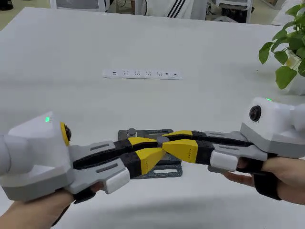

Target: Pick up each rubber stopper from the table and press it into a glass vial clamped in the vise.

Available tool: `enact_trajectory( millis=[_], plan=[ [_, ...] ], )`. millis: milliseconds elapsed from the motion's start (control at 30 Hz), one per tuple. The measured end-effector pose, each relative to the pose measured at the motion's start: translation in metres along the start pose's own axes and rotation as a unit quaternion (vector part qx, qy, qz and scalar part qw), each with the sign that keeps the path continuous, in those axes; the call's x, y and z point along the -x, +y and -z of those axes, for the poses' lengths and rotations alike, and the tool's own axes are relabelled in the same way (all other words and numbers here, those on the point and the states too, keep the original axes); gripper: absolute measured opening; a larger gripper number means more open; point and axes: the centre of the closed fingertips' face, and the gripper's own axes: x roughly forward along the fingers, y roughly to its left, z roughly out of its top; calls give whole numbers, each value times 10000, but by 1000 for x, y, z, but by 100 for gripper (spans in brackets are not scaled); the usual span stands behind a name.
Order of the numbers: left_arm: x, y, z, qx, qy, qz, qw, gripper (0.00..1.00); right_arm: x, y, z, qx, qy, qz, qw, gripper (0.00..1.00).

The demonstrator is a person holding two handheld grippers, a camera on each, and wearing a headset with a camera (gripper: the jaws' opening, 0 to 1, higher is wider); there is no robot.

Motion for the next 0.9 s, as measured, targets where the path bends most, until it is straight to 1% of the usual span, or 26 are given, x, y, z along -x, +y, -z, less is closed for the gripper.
enact_trajectory(
  millis=[133,167,267,333,533,600,667,733,767,833,900],
  plan=[
    [1,-1,2,-48,42,-14,10000,3,0,1,2,-5,46,17,10000,6],
    [1,-1,3,-58,54,-19,10000,3,1,-2,2,-6,57,26,10000,6],
    [1,-1,5,-102,111,-30,9999,3,2,-3,4,-4,126,46,9999,6],
    [1,-1,6,-124,140,-34,9998,3,2,-2,5,48,168,64,9998,7],
    [2,-1,10,-203,236,-45,9995,3,0,-1,8,27,283,122,9995,8],
    [1,0,12,-242,292,-81,9992,3,-1,1,6,-27,241,111,9996,14],
    [2,1,14,-258,340,-113,9990,3,-1,-1,3,105,231,209,9995,24],
    [3,2,16,-303,390,-112,9987,3,1,-6,2,143,247,234,9993,24],
    [3,3,17,-326,414,-118,9985,3,1,-6,1,184,261,234,9992,24],
    [4,5,21,-432,543,-141,9975,3,2,-7,1,333,453,281,9980,24],
    [5,6,25,-561,670,-148,9961,3,5,-8,4,454,649,252,9965,23]
  ],
)
